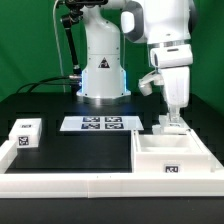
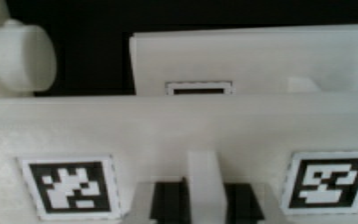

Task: Assemble cabinet

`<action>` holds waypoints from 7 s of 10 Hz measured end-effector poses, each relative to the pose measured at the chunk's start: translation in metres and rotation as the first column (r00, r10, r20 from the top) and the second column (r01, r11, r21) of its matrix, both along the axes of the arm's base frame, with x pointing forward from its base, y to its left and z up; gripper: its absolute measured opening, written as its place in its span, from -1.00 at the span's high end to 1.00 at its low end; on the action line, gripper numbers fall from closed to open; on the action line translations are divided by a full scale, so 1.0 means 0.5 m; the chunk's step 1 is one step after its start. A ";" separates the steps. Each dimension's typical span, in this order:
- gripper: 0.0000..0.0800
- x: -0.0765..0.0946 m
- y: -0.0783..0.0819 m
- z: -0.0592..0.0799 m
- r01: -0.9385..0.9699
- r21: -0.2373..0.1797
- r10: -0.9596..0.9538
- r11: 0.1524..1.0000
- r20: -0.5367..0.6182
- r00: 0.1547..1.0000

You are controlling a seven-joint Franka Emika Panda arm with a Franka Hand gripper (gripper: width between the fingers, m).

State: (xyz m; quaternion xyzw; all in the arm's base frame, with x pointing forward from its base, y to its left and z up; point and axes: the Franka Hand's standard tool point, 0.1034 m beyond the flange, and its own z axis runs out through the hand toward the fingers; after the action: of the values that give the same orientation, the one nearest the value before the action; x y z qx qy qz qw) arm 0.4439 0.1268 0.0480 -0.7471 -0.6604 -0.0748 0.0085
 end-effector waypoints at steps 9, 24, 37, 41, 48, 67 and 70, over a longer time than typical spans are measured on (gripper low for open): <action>0.82 0.021 -0.003 0.006 0.014 -0.004 -0.014 1.000 -0.006 1.000; 0.82 0.102 -0.015 0.012 -0.023 -0.020 0.022 1.000 -0.034 0.999; 0.82 0.198 -0.024 0.018 -0.086 -0.019 0.085 0.996 -0.035 0.996; 0.82 0.212 -0.026 0.018 -0.090 -0.017 0.089 0.996 -0.029 0.996; 0.82 0.275 -0.027 0.018 -0.085 -0.016 0.084 0.996 -0.059 0.995; -0.99 0.124 -0.043 0.054 0.032 -0.039 -0.033 0.999 -0.038 0.999; -0.99 0.109 -0.041 0.045 0.069 -0.038 -0.071 0.997 -0.051 0.996</action>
Offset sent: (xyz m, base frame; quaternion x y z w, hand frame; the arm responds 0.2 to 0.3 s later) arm 0.0178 -0.0089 0.0055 0.0149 -0.0148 -0.0137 0.9997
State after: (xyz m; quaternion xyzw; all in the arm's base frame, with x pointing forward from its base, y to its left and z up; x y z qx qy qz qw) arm 0.4981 0.1063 0.0703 -0.7715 -0.6347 -0.0434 0.0098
